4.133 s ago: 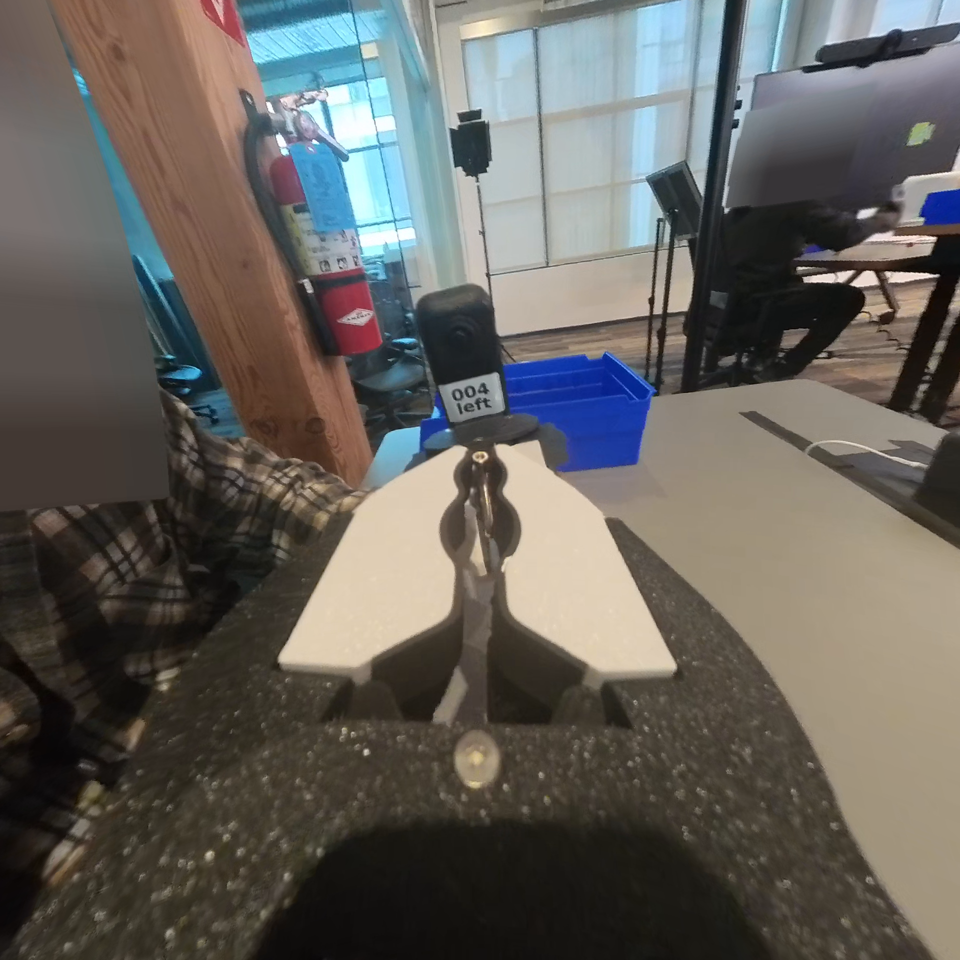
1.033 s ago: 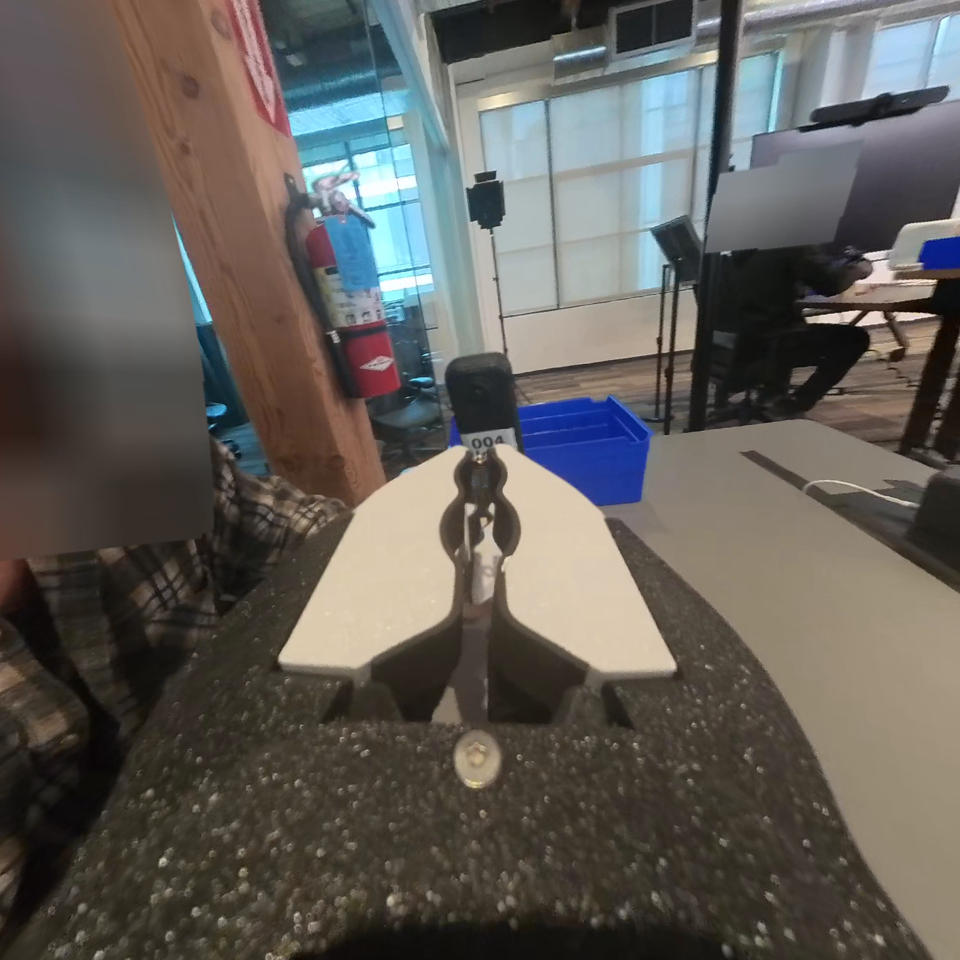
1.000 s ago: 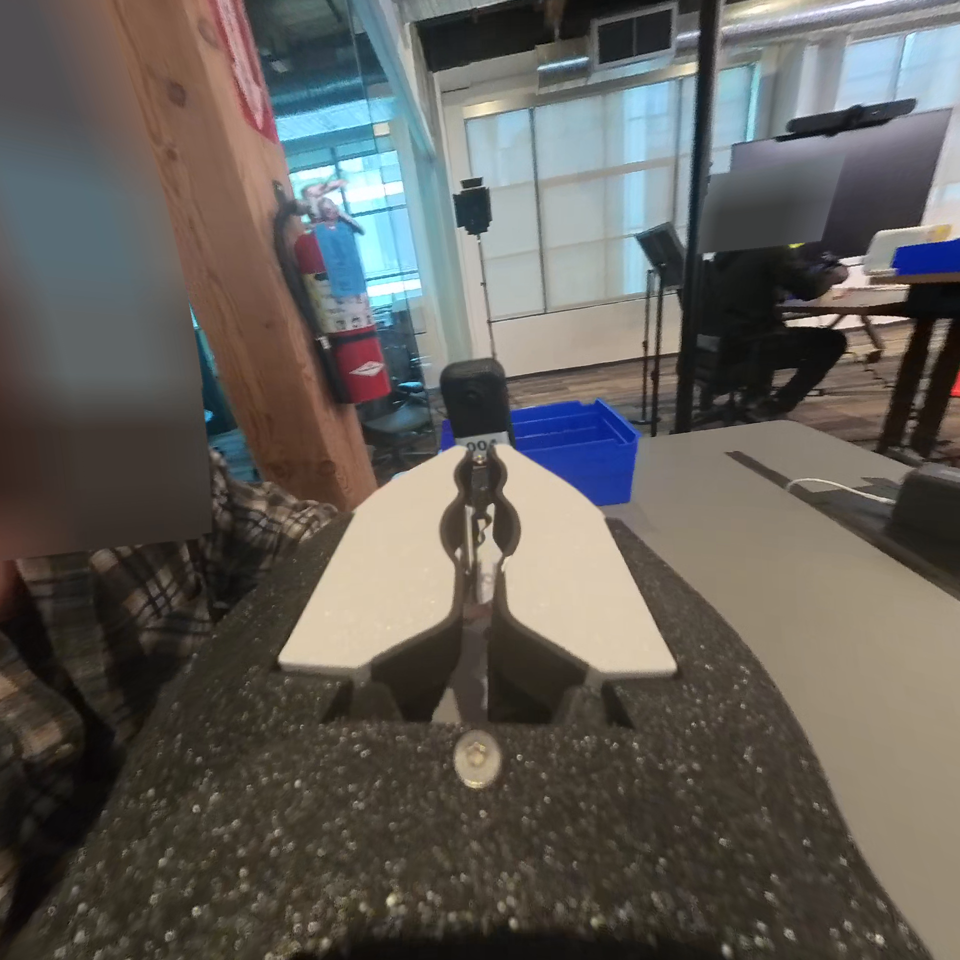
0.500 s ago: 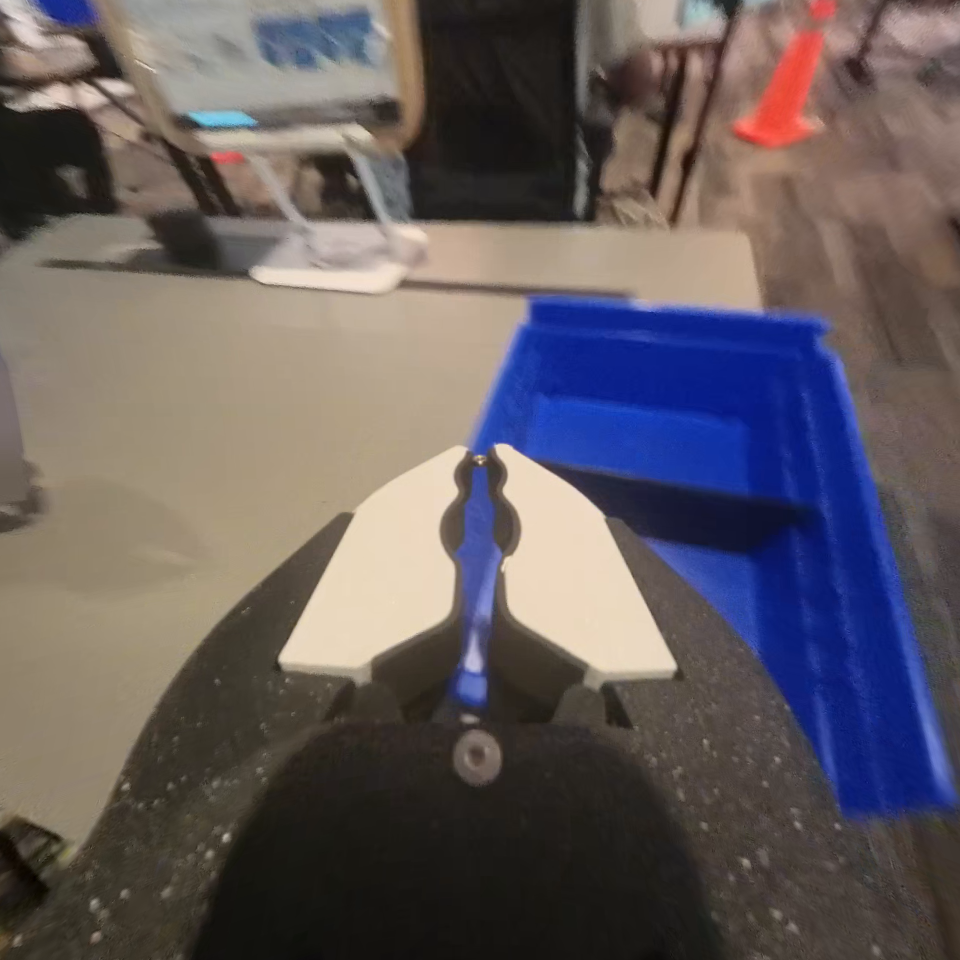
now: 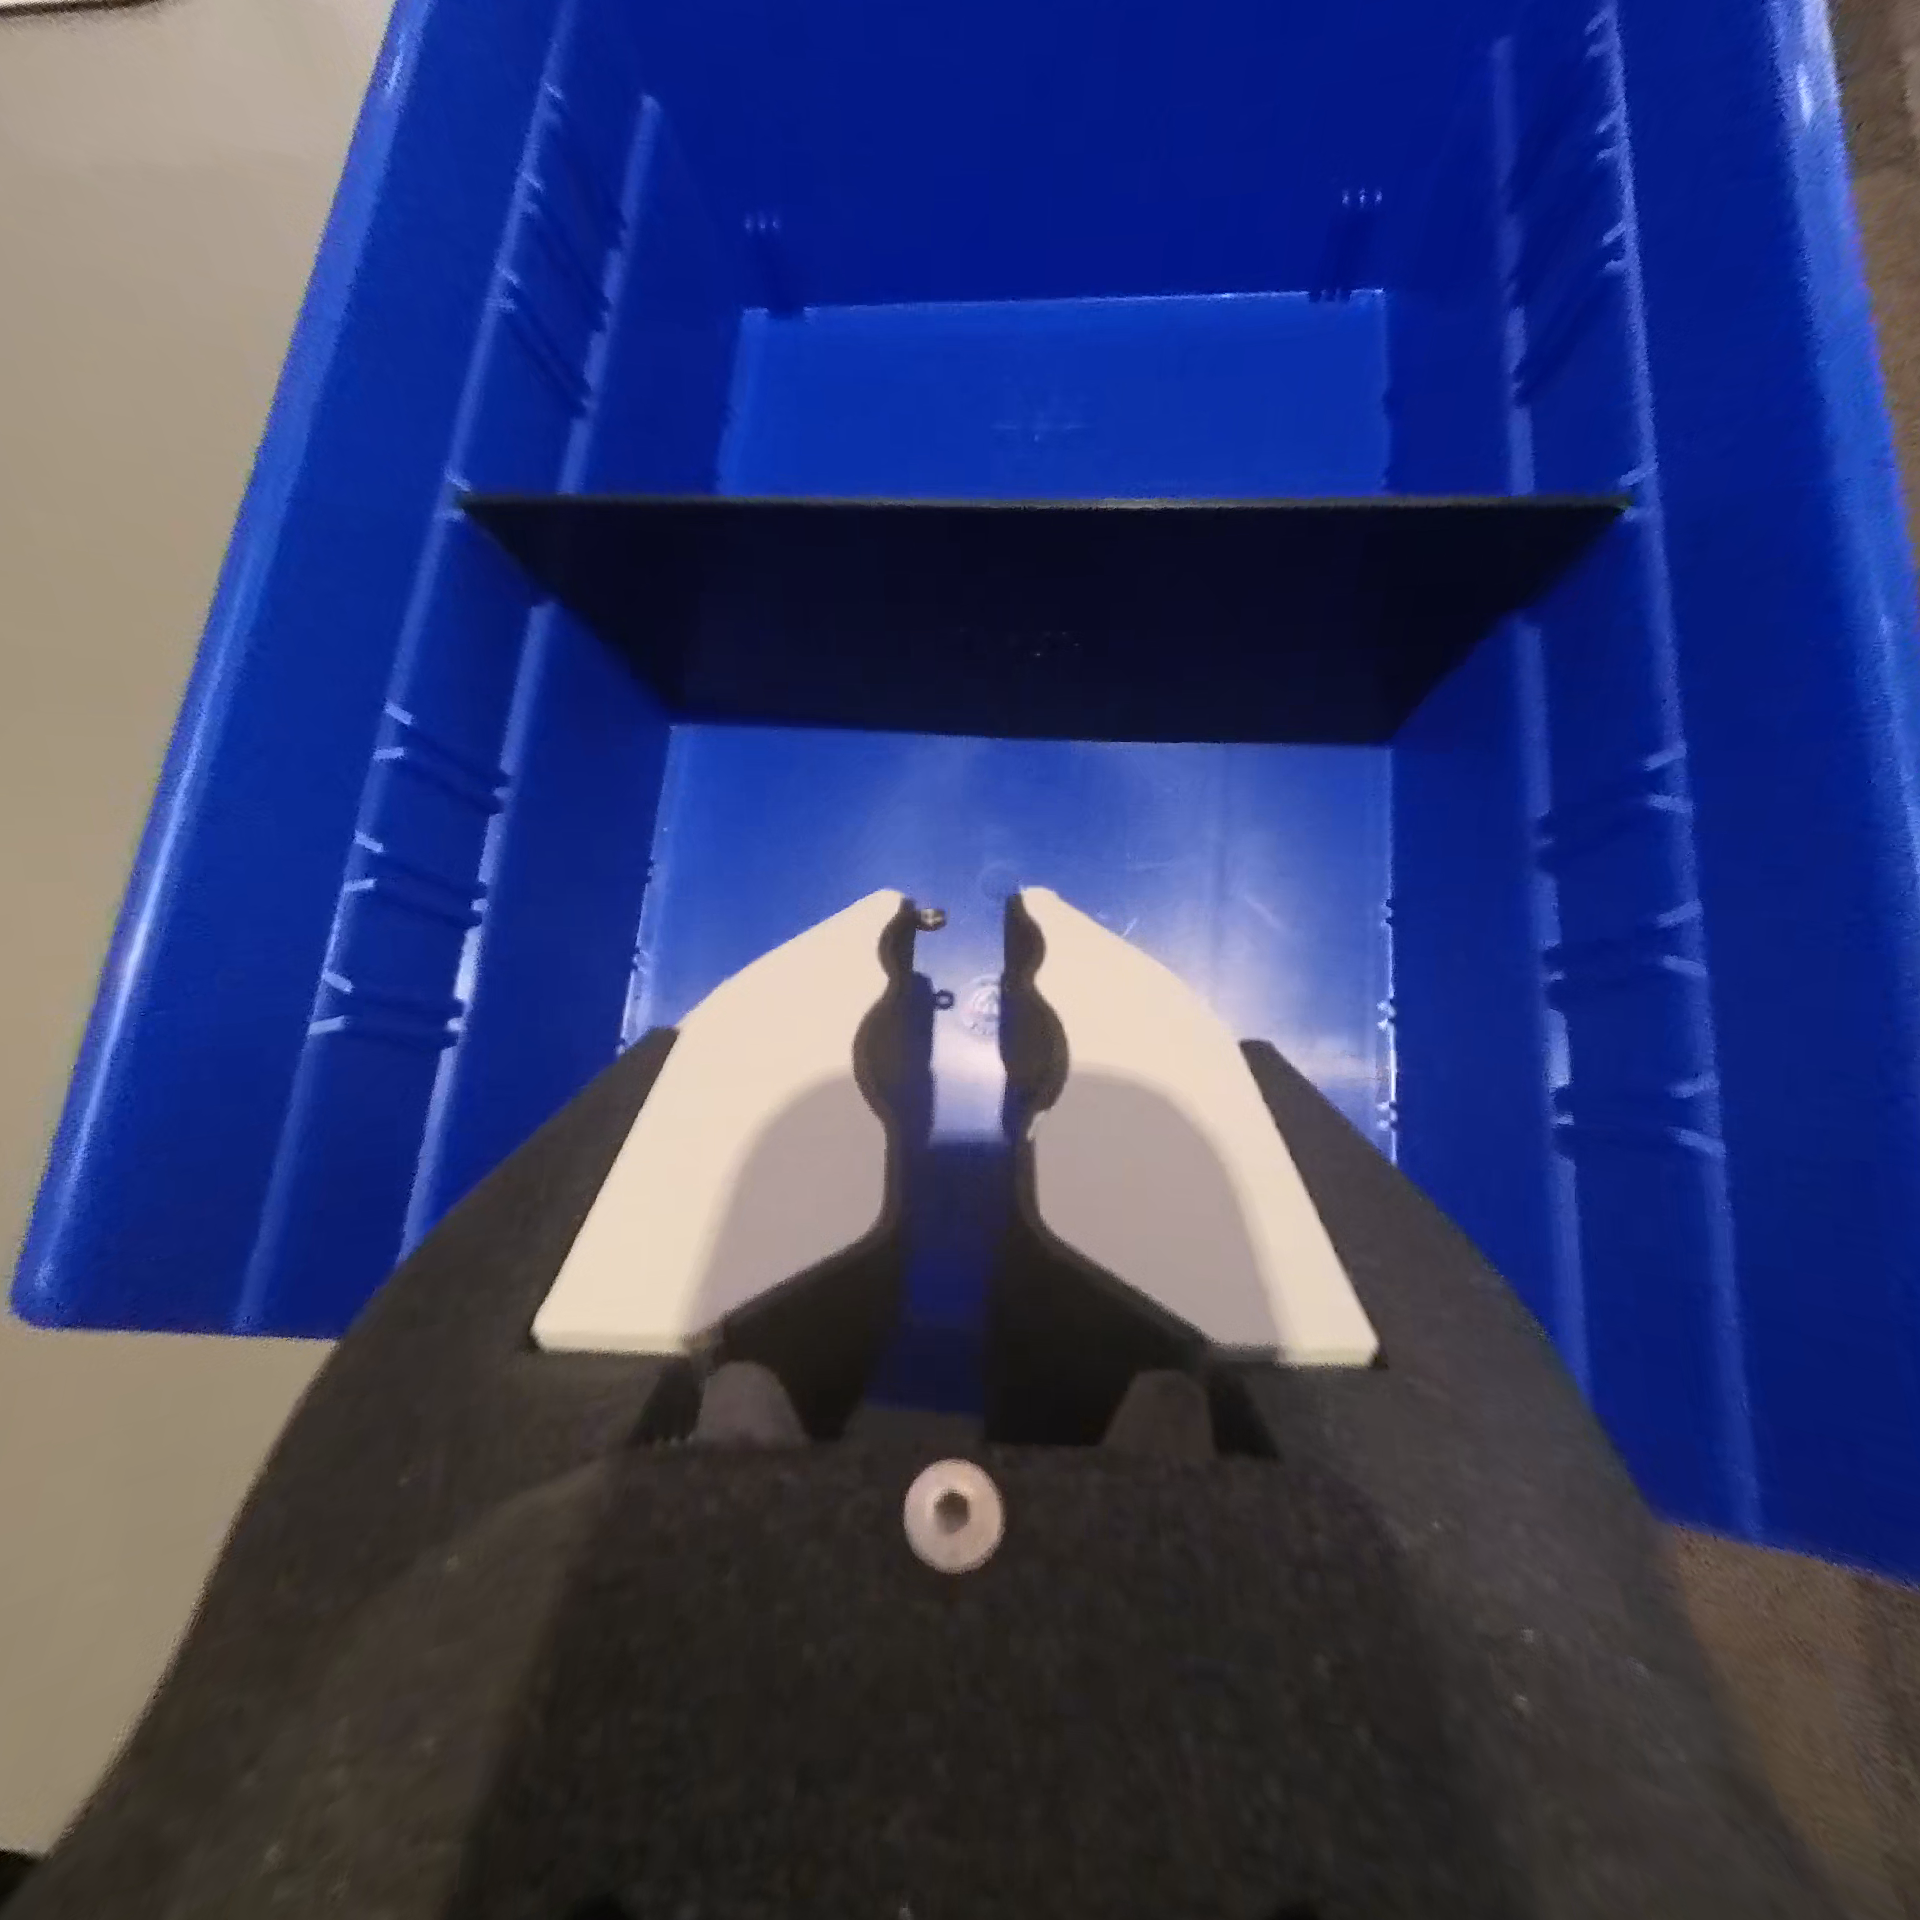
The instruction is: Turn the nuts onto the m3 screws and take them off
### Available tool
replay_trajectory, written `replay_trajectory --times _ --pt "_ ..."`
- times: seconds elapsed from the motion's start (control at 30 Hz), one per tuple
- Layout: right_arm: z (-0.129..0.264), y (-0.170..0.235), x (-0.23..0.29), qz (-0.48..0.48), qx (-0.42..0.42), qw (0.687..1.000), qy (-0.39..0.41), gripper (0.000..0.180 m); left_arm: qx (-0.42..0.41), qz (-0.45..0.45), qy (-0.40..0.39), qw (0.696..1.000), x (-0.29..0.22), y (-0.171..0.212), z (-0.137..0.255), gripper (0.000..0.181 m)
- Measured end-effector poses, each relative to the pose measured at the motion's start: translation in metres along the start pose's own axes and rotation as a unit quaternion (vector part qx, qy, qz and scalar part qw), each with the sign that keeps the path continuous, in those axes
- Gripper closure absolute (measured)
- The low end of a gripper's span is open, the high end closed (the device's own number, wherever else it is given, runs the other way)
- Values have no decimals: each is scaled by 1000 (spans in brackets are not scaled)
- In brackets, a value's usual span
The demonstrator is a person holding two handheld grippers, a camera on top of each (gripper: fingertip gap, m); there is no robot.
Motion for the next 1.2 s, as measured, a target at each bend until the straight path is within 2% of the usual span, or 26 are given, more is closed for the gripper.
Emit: replay_trajectory --times 0.4,0.5,0.57,0.67,0.73,0.83,0.9,0.97,1.07,1.2 --pt "16 -1 0 7 5 1000 -4 149 -3 -4 1 1000 -3 -3 0 177" --pt "34 -12 8 -4 -48 999 -12 149 -3 -6 -2 1000 -2 -3 0 177" --pt "54 -28 30 7 -123 992 -33 150 -4 -5 -4 1000 -2 -2 0 177" --pt "77 -52 95 71 -220 967 -107 150 -1 -1 -4 1000 -1 0 -1 177" --pt "75 -62 153 117 -247 938 -213 151 1 0 -2 1000 -1 0 -2 177" --pt "55 -68 243 153 -264 867 -395 153 2 0 -2 1000 -2 0 -3 177" --pt "37 -70 295 177 -271 825 -463 155 2 -1 -1 1000 -3 0 -3 177" --pt "18 -72 339 208 -266 795 -503 156 3 -2 0 1000 -3 0 -3 177" --pt "-5 -72 384 242 -243 773 -534 156 0 -4 1 1000 -4 -2 -1 177" --pt "-20 -74 409 270 -229 770 -531 160 -4 -5 2 1000 -4 -5 0 177"
Point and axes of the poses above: each gripper's, where its closed fingertips meet, z back along the fingers, y out of its underside, x = y × z across the jaws, the point moved 10 cm from there along z, back along the fingers, and after that the axes turned 3 degrees about -y, right-handed, at the moved point
